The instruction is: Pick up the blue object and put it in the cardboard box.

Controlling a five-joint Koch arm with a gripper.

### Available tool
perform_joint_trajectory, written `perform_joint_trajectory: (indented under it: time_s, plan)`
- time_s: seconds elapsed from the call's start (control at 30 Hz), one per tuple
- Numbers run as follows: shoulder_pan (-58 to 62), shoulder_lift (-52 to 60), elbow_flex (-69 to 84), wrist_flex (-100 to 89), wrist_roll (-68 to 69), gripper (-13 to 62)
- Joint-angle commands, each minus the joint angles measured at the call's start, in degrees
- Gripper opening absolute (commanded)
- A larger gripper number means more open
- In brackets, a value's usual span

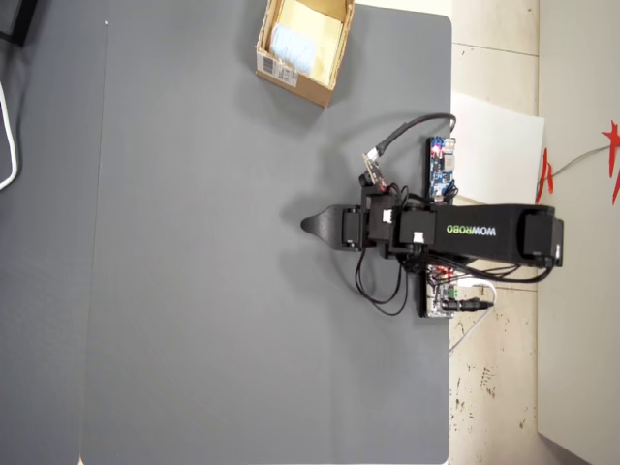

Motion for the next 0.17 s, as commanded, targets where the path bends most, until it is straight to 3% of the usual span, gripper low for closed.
perform_joint_trajectory:
  time_s: [0.0,0.13]
  plan:
    - [0.1,4.6,2.1,5.8,1.2,34.1]
    - [0.1,4.7,2.1,5.8,1.2,34.1]
